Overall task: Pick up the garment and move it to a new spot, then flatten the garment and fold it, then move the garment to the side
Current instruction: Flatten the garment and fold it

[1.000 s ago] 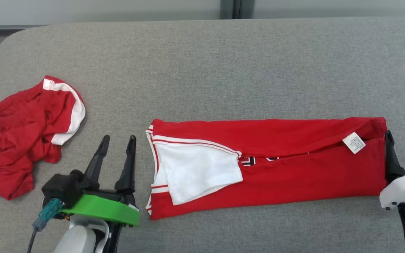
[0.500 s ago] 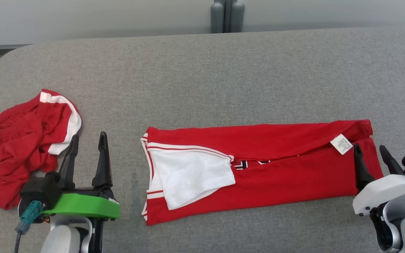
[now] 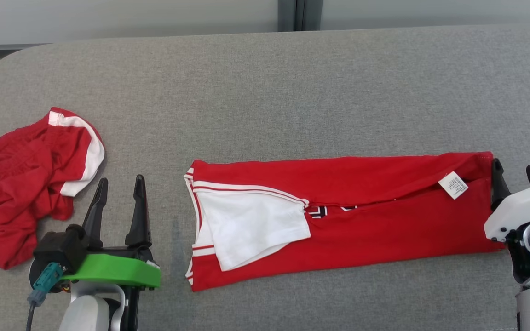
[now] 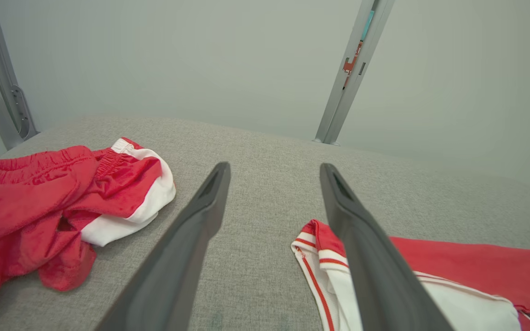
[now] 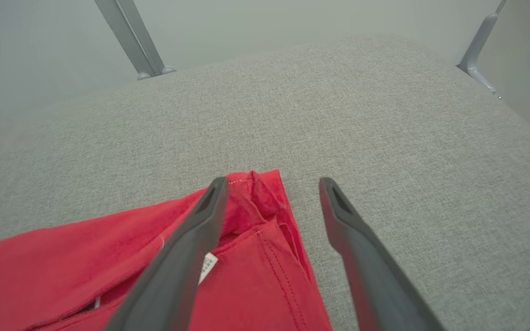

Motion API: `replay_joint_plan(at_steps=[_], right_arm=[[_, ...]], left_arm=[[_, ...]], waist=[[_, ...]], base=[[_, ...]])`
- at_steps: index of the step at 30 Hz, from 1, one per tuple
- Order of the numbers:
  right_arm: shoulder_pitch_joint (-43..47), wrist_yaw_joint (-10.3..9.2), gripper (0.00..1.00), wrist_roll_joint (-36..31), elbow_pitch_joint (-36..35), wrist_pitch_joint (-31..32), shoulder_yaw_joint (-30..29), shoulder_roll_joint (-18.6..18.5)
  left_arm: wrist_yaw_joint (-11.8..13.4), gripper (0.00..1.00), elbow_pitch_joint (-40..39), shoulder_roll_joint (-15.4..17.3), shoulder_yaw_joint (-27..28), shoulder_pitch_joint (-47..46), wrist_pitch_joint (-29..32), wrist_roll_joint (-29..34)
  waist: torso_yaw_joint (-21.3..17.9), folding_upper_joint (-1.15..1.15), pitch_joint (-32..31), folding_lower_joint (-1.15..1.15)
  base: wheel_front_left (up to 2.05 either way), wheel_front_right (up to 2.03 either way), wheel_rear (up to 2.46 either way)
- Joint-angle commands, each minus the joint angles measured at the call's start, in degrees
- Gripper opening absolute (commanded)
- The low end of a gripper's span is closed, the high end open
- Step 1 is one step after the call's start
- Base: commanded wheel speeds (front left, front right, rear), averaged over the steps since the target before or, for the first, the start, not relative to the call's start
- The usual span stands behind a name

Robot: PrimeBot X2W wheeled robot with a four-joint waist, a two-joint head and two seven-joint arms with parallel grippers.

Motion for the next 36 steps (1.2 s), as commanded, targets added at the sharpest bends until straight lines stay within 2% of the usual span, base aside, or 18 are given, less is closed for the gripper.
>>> replay_joint_plan(at_steps=[1,10,21,24,29,30,31,32,36], right_arm=[[-0.9,-0.08,1.0,-0.9,1.1,0.3,-0.5,0.0],[-3.3,-0.08,1.0,-3.9,7.5,-0.9,-3.6,0.0],[-6.3,-0.09,1.0,-3.3,13.7,-2.6,-2.7,-0.8],[-7.1,-0.08,1.0,-2.8,15.4,-2.2,-2.7,-1.0],[-6.7,-0.08,1.0,-2.4,19.2,2.2,-0.9,-1.1],[-6.4,-0.08,0.77,-2.1,19.7,2.9,-0.4,-1.0],[-6.2,-0.08,0.42,-2.0,19.8,3.2,-0.2,-1.1],[-5.9,-0.08,0.0,-2.0,19.9,3.4,0.2,-1.2],[-4.9,-0.11,0.0,-1.5,19.1,2.4,0.0,-1.9]], left_arm=[[-0.4,1.0,0.1,0.0,0.0,-0.5,-0.1,0.3],[-0.4,1.0,0.1,1.1,-0.9,-1.5,-0.1,0.7],[-0.4,1.0,-0.9,2.2,-1.3,-2.8,-0.1,-0.1],[-0.4,1.0,-1.1,2.2,-1.4,-3.0,-0.1,0.1],[-0.4,1.0,-1.1,2.2,-1.6,-3.3,-0.1,0.3],[-0.4,1.0,-1.0,2.1,-1.6,-3.3,-0.1,0.2],[-0.4,1.0,-1.0,2.1,-1.6,-3.3,-0.1,0.2],[-0.4,1.0,-0.9,2.1,-1.5,-3.3,-0.1,0.2],[-0.4,1.0,-0.8,2.1,-1.2,-3.2,-0.1,0.1]], waist=[[0.2,0.0,0.4,0.0],[1.3,0.0,2.2,0.0],[2.2,0.0,4.9,0.0],[2.3,0.0,5.5,0.0],[2.5,0.0,5.9,0.0],[2.6,0.0,5.9,0.0],[2.6,0.0,5.9,0.0],[2.6,0.0,5.8,0.0],[2.4,0.0,5.6,0.0]], base=[[0.0,0.0,0.0],[0.0,0.0,0.0],[0.0,0.0,0.0],[0.0,0.0,0.0],[0.0,0.0,0.0],[0.0,0.0,0.0],[0.0,0.0,0.0],[0.0,0.0,0.0],[0.0,0.0,0.0]])
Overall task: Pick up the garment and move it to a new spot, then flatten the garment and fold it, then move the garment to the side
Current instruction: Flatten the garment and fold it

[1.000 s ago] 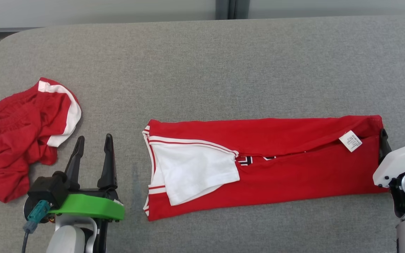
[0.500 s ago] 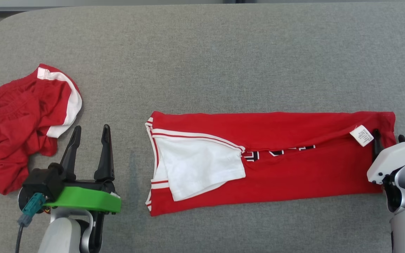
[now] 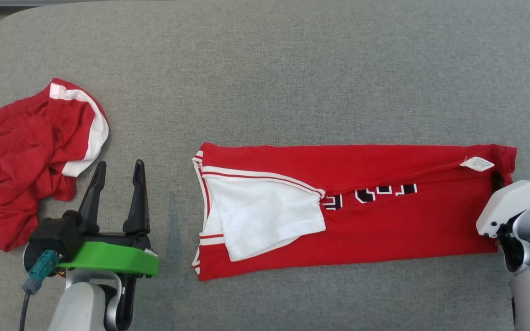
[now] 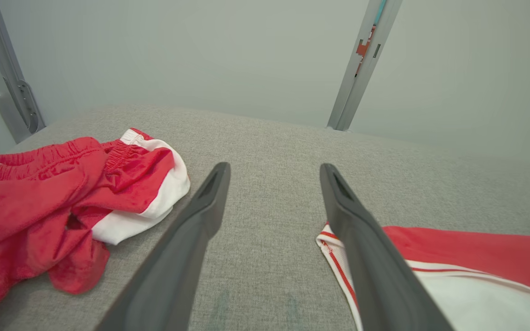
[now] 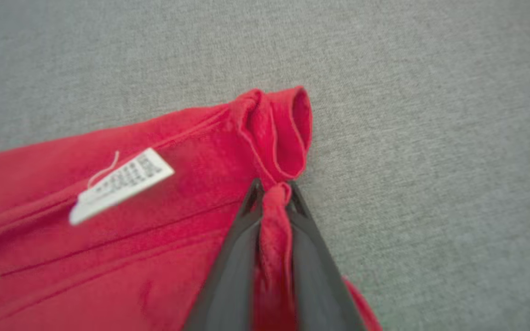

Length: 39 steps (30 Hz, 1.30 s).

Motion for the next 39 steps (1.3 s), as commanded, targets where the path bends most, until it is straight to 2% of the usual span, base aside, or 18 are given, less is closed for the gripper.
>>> replay_joint_plan(at_steps=[1,7,14,17,21,24,31,35,39], right_arm=[[2.5,-0.19,0.0,0.2,1.2,0.2,-0.6,0.1],[2.2,-0.18,0.0,-0.3,-3.8,-2.2,-3.4,-1.9],[4.2,-0.13,0.0,-1.7,-11.2,0.6,-8.7,-3.6],[5.0,-0.13,0.0,-1.9,-14.0,2.4,-9.3,-2.6],[6.6,-0.08,0.0,1.8,-17.9,4.4,-4.9,0.2],[8.5,-0.08,0.0,5.2,-20.6,5.5,1.7,2.4],[10.8,-0.08,0.0,11.2,-24.4,4.2,17.3,4.2],[9.2,-0.08,0.0,13.4,-24.4,3.2,23.5,4.6],[6.7,-0.08,0.0,16.4,-21.4,3.3,28.5,4.7]], left_arm=[[-0.1,1.0,0.1,0.4,0.3,-0.7,-0.2,0.1],[-0.1,1.0,0.3,0.3,0.4,-0.3,-0.2,0.0],[-0.2,1.0,0.8,0.2,0.1,0.0,-0.2,0.0],[-0.2,1.0,1.0,0.0,-0.2,0.0,-0.2,-0.2],[-0.2,1.0,1.5,-0.2,-0.3,0.7,-0.2,-0.3],[-0.2,1.0,2.0,-0.4,-0.4,1.3,-0.2,-0.7],[-0.2,1.0,2.6,-0.3,-0.9,2.4,-0.2,-1.1],[-0.2,1.0,2.6,-0.4,-0.9,2.5,-0.2,-1.3],[-0.2,1.0,2.9,-0.5,-1.1,2.6,-0.2,-1.5]], waist=[[-0.2,0.0,-0.2,0.0],[-0.9,0.0,-0.9,0.0],[-1.4,0.0,-2.1,0.0],[-1.4,0.0,-2.8,0.0],[-1.4,0.0,-4.1,0.0],[-1.2,0.0,-5.2,0.0],[-0.6,0.0,-7.0,0.0],[-0.2,0.0,-7.5,0.0],[0.2,0.0,-7.6,0.0]], base=[[0.0,0.0,0.0],[0.0,0.0,0.0],[0.0,0.0,0.0],[0.0,0.0,0.0],[0.0,0.0,0.0],[0.0,0.0,0.0],[0.0,0.0,0.0],[0.0,0.0,0.0],[0.0,0.0,0.0]])
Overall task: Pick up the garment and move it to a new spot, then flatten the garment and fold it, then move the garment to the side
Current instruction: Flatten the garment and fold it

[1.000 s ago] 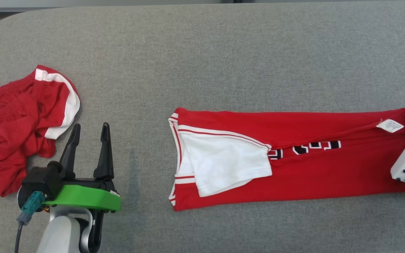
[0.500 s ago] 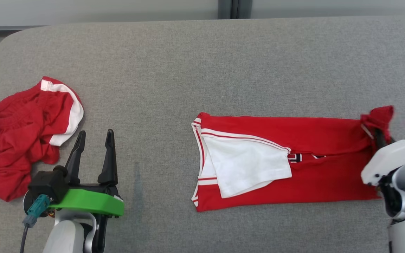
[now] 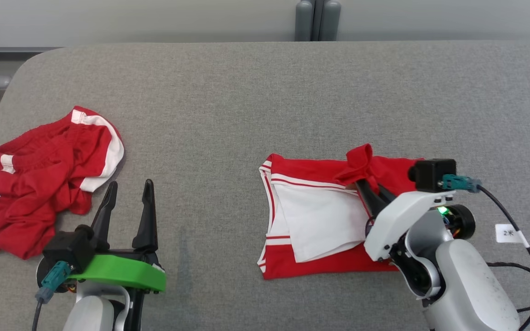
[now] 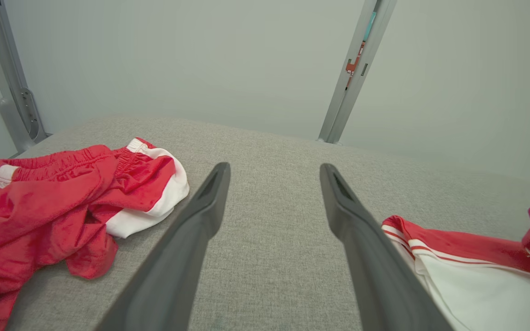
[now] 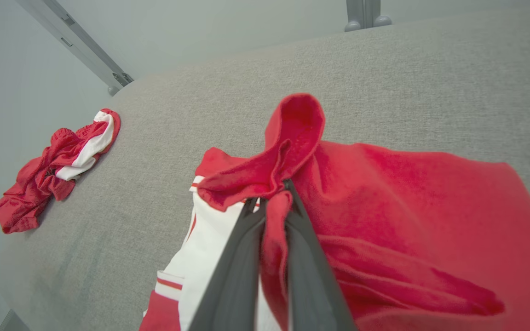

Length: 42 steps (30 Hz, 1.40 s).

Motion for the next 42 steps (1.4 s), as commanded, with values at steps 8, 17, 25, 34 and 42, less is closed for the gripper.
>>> replay_joint_plan(at_steps=[8,17,25,34,42], right_arm=[[-8.1,0.0,0.0,1.3,8.8,-1.8,8.3,-0.1],[-13.3,0.0,0.0,5.2,18.3,-4.0,13.9,0.0],[-15.8,0.0,1.0,11.9,19.9,-7.1,17.4,-0.1],[-16.4,0.0,1.0,13.2,9.1,-13.3,13.2,-0.8],[-6.6,-0.01,1.0,-4.4,5.0,-12.4,-2.3,-6.5]], left_arm=[[-0.2,1.0,0.4,-0.5,-1.2,-0.2,-0.1,-0.7],[-0.2,1.0,0.4,-0.9,-1.8,-0.5,-0.2,-0.9],[-0.2,1.0,0.5,-1.0,-1.3,-0.5,-0.1,-0.8],[-0.2,1.0,-0.1,-1.1,-0.6,0.1,-0.2,-0.3],[-0.2,1.0,-0.8,-0.9,0.1,0.9,-0.1,0.3]], waist=[[1.7,0.0,0.3,0.0],[3.3,0.0,1.1,0.0],[3.5,0.0,1.2,0.0],[2.3,0.0,0.7,0.0],[1.0,0.0,0.3,0.0]], base=[[0.0,0.0,0.0],[0.0,0.0,0.0],[0.0,0.0,0.0],[0.0,0.0,0.0],[0.0,0.0,0.0]])
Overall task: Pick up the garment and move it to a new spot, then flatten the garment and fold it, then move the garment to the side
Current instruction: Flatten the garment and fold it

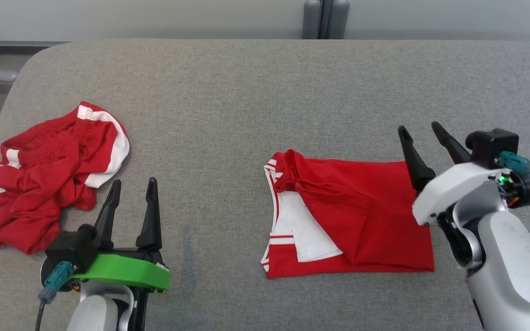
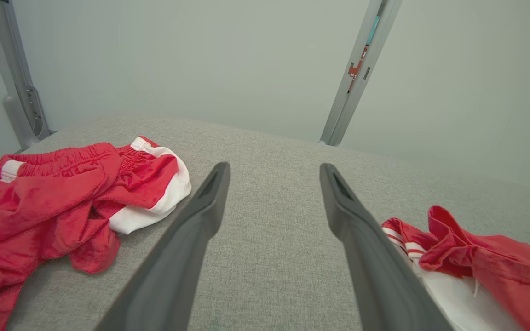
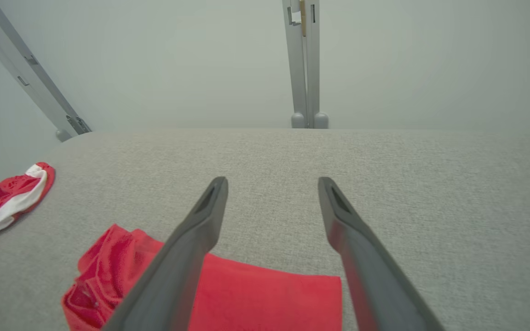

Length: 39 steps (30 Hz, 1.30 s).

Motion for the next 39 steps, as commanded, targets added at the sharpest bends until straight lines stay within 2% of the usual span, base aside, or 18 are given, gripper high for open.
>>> replay_joint_plan(at_steps=[1,5,6,7,8,16,22,25,28,29,30,33,39], right_arm=[[2.5,-0.02,1.0,-2.8,-0.3,0.7,-1.5,-0.4],[7.2,-0.02,1.0,-8.4,-0.6,1.0,-5.7,0.2],[8.0,-0.02,0.8,-9.0,-0.5,1.3,-5.9,0.7],[8.7,-0.02,0.27,-9.8,-0.3,1.6,-5.7,1.0],[9.2,-0.02,0.0,-10.4,-0.2,1.9,-5.1,1.2],[11.0,-0.02,0.0,-9.5,1.3,3.9,4.7,3.4],[11.4,-0.02,0.0,-4.4,-1.0,5.2,20.5,3.9],[10.9,-0.02,0.0,1.9,-4.0,6.4,30.6,3.1],[9.1,-0.03,0.03,8.0,-7.7,5.8,36.8,1.5],[8.7,-0.04,0.42,9.7,-8.8,4.8,37.4,1.0],[8.3,-0.04,1.0,11.0,-9.8,3.5,37.0,0.5],[7.9,-0.03,1.0,11.8,-11.2,-0.2,32.8,0.2],[10.0,-0.02,1.0,5.5,-11.5,-5.5,15.4,1.2]], left_arm=[[-0.2,1.0,-0.2,0.2,0.1,0.7,-0.2,0.3],[-0.2,1.0,-0.5,0.5,0.4,0.3,-0.2,0.5],[-0.2,1.0,-0.6,0.6,0.5,0.1,-0.2,0.6],[-0.2,1.0,-0.7,0.7,0.6,-0.1,-0.2,0.7],[-0.2,1.0,-0.8,0.8,0.6,-0.3,-0.2,0.8],[-0.2,1.0,-0.8,1.5,0.9,-1.7,-0.2,0.8],[-0.2,1.0,-0.5,1.7,0.9,-1.8,-0.2,0.9],[-0.2,1.0,-0.4,1.7,1.0,-1.4,-0.2,0.9],[-0.2,1.0,-0.3,1.6,1.2,-0.8,-0.2,0.8],[-0.2,1.0,-0.2,1.6,1.3,-0.5,-0.2,0.8],[-0.2,1.0,-0.1,1.7,1.4,-0.2,-0.2,0.8],[-0.2,1.0,0.4,1.8,1.7,0.5,-0.2,0.7],[-0.2,1.0,1.1,2.1,2.3,1.7,-0.2,0.5]], waist=[[-0.4,0.0,0.0,0.0],[-1.2,0.0,0.2,0.0],[-1.3,0.0,0.3,0.0],[-1.5,0.0,0.5,0.0],[-1.7,0.0,0.6,0.0],[-2.4,0.0,1.3,0.0],[-2.3,0.0,1.0,0.0],[-2.3,0.0,0.5,0.0],[-2.5,0.0,-0.1,0.0],[-2.6,0.0,-0.4,0.0],[-2.8,0.0,-0.8,0.0],[-3.3,0.0,-2.0,0.0],[-4.4,0.0,-4.8,0.0]], base=[[0.0,0.0,0.0],[0.0,0.0,0.0],[0.0,0.0,0.0],[0.0,0.0,0.0],[0.0,0.0,0.0],[0.0,0.0,0.0],[0.0,0.0,0.0],[0.0,0.0,0.0],[0.0,0.0,0.0],[0.0,0.0,0.0],[0.0,0.0,0.0],[0.0,0.0,0.0],[0.0,0.0,0.0]])
